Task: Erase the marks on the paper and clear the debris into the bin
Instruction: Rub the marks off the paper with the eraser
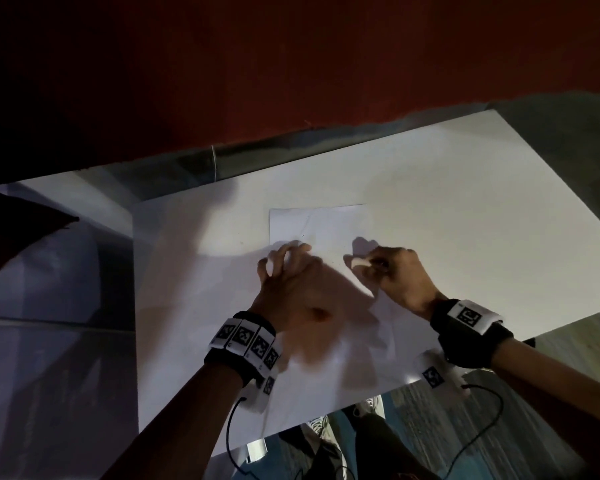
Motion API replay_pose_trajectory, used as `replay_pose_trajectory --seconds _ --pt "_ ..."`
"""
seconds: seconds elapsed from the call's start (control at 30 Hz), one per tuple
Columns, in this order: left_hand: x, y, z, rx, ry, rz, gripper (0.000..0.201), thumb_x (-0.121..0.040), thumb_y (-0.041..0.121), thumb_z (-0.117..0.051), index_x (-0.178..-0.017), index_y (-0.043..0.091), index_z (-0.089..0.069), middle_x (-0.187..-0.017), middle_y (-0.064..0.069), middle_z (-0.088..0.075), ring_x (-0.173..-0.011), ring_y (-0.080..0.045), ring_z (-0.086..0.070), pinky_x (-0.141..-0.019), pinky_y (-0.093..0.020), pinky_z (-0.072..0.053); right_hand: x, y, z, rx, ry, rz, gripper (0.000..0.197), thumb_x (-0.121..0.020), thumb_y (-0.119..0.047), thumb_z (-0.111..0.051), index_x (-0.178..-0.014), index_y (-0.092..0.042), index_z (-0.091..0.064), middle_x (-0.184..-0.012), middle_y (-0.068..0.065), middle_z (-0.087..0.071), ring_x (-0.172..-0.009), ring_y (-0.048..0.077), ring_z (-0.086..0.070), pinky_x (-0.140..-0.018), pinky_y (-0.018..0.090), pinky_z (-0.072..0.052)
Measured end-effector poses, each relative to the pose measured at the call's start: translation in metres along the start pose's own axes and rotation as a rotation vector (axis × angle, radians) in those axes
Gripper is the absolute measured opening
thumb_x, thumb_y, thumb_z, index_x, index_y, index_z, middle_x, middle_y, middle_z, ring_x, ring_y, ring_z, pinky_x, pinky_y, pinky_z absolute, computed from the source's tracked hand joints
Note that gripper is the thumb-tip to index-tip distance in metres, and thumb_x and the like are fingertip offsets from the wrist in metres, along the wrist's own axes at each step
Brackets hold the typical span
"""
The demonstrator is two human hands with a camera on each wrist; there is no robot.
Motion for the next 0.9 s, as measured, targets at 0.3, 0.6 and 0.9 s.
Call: replay_pose_trajectory --seconds 0.3,0.6,0.9 --pt "-0.009 0.010 -0.010 0.047 0.004 -0.014 0.107 -0.067 0.072 -0.065 -0.157 0.039 -0.017 -0.165 0.015 -0.006 -0.154 -0.013 0.005 -0.122 -0.041 -0.005 0.003 -0.010 -0.023 -0.040 0.071 0.050 0.012 -0.090 -0.029 -0.066 -0.092 -0.017 -0.068 -0.090 -0.001 -0.073 -0.083 0.022 -0.068 -0.072 0.031 -0.051" --pt "-0.012 0.011 -0.009 0.117 -0.022 0.020 0.110 -0.066 0.065 -0.074 -0.157 0.039 -0.018 -0.163 0.018 -0.011 -0.155 -0.012 -0.001 -0.126 -0.042 -0.007 0.014 -0.012 -0.033 -0.114 0.038 0.030 0.013 -0.091 -0.022 -0.058 -0.083 -0.017 -0.068 -0.086 -0.005 -0.070 -0.078 0.012 -0.065 -0.069 0.024 -0.047" --pt "-0.011 0.013 -0.006 0.082 -0.023 0.021 0.113 -0.060 0.073 -0.068 -0.156 0.041 -0.017 -0.165 0.018 -0.008 -0.155 -0.011 0.002 -0.125 -0.045 -0.011 0.021 -0.025 -0.032 -0.084 -0.033 0.054 0.016 -0.092 -0.014 -0.059 -0.079 -0.022 -0.064 -0.078 -0.003 -0.067 -0.070 0.010 -0.062 -0.066 0.024 -0.045"
Point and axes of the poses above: each hand's wrist, its own x-axis away from the middle knuckle, its own z-axis out of the back of the hand, y = z × x, the point moved 1 cm from there along -x, towards the middle knuckle
